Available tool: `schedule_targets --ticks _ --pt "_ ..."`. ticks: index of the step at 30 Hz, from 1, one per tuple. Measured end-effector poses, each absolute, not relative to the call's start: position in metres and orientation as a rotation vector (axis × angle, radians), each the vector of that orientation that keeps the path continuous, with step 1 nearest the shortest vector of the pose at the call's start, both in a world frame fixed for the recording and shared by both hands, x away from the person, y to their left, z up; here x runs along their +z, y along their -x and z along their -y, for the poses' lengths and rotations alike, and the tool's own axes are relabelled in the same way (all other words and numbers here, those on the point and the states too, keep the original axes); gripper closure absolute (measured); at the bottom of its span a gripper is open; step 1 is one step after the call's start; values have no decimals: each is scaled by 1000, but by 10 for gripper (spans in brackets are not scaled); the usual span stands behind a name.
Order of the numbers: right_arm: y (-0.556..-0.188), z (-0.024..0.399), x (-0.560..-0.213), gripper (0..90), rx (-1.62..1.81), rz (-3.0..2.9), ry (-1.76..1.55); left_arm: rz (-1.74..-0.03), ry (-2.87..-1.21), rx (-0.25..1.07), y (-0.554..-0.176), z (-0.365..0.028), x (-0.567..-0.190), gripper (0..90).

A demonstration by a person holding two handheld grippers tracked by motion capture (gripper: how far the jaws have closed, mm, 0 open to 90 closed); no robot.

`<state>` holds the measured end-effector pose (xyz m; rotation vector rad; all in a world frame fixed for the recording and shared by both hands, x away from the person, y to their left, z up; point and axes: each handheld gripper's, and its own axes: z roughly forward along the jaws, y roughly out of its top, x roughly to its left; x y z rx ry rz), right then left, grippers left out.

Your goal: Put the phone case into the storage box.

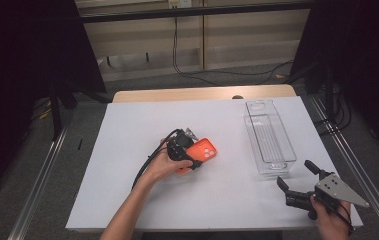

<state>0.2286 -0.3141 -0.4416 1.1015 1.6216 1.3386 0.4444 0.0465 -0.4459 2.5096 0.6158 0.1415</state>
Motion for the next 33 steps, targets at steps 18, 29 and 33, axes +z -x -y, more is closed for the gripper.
schedule_targets --ticks 18,29,33 --pt "-229 314 -442 0 1339 -1625 -1100 -617 -2566 123 -445 -39 -445 63" --pt "-229 314 -442 0 1336 -1629 -1104 -615 -2612 108 -446 -35 -439 161" --pt "-229 315 -442 0 1331 -1632 -1104 -624 -2595 110 -446 -37 -439 164"
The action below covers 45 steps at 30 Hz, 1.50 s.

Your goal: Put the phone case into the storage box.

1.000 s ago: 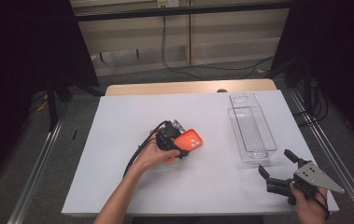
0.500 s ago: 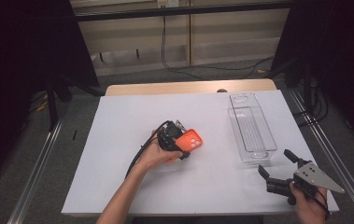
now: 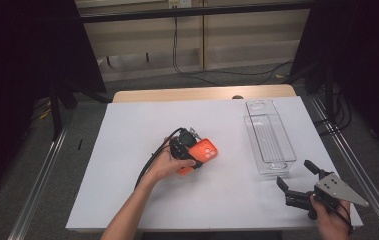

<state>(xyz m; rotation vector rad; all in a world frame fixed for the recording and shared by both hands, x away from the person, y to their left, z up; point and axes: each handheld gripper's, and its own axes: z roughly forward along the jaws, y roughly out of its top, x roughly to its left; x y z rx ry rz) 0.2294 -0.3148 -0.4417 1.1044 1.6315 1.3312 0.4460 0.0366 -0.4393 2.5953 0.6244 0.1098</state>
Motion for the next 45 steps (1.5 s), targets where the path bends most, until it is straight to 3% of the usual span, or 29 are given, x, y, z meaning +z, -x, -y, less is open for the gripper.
schedule_targets --ticks 27,45 --pt "-228 316 -441 0 1336 -1619 -1101 -716 -2386 215 -439 -54 -426 164" --pt "-229 315 -441 0 1338 -1615 -1105 -756 -2256 355 -428 -81 -409 164"
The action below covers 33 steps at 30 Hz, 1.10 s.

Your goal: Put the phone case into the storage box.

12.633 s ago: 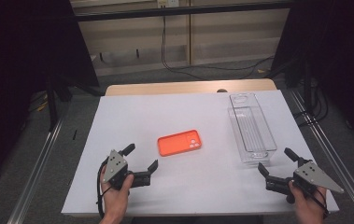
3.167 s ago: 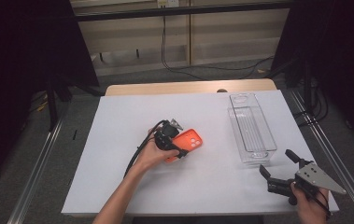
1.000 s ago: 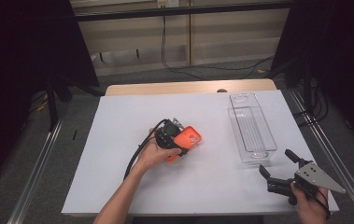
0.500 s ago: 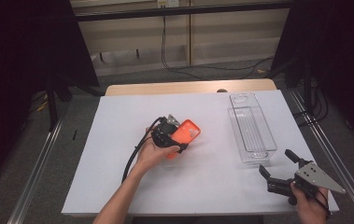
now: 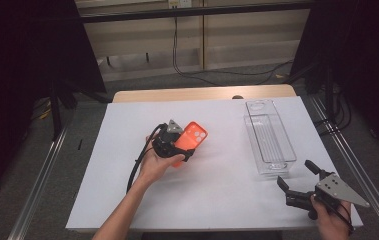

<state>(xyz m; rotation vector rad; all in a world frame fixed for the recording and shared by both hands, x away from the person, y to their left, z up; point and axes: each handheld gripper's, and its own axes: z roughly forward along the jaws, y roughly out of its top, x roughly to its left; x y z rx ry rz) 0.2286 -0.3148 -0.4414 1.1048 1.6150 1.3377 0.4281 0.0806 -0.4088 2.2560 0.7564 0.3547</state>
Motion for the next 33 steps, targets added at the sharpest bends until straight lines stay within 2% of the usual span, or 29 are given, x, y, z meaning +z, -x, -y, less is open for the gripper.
schedule_targets --ticks 16,33 --pt "-230 317 -439 0 1331 -1605 -1095 -763 -2203 366 -410 -95 -402 164" --pt "-234 312 -435 0 1326 -1621 -1093 -719 -2226 359 -386 -99 -403 164"
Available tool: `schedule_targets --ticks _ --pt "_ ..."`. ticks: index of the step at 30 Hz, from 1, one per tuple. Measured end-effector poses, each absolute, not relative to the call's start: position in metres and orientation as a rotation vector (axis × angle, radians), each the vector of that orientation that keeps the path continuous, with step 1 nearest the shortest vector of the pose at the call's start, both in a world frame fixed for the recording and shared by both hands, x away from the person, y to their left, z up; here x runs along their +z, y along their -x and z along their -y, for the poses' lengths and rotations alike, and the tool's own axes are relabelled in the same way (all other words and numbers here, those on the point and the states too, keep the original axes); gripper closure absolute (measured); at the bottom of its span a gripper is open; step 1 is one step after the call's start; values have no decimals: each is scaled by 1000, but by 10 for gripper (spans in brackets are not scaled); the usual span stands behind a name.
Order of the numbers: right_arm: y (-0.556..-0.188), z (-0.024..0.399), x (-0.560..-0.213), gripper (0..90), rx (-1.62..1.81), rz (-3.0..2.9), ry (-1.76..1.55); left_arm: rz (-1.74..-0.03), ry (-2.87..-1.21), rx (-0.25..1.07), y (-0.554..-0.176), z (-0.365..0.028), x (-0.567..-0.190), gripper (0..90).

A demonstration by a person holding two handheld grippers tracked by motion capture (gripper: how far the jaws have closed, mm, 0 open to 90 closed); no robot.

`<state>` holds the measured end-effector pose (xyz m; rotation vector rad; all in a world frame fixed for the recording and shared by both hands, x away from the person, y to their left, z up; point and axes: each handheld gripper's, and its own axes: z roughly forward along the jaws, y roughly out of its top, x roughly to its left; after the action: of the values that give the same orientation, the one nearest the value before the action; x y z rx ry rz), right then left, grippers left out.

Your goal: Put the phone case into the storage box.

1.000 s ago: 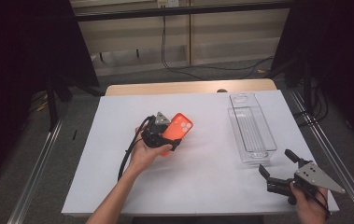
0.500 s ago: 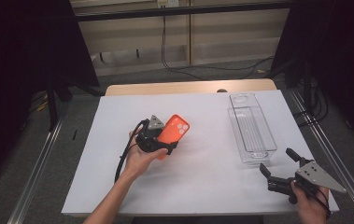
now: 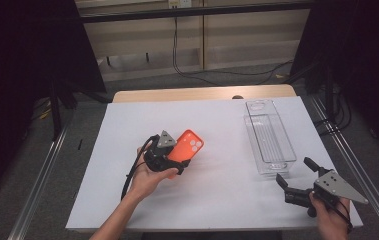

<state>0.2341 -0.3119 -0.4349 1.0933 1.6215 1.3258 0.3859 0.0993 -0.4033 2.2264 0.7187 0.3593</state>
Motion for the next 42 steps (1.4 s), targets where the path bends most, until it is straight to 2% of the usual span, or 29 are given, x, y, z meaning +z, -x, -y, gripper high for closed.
schedule_targets --ticks 16,33,42 --pt "-247 276 -411 0 1387 -1701 -1001 -674 -2187 392 -364 -100 -396 164" --pt "-257 249 -403 0 1472 -1790 -962 -610 -2227 429 -351 -84 -396 164" --pt "-259 229 -411 0 1504 -1825 -969 -582 -2220 454 -345 -78 -394 164"
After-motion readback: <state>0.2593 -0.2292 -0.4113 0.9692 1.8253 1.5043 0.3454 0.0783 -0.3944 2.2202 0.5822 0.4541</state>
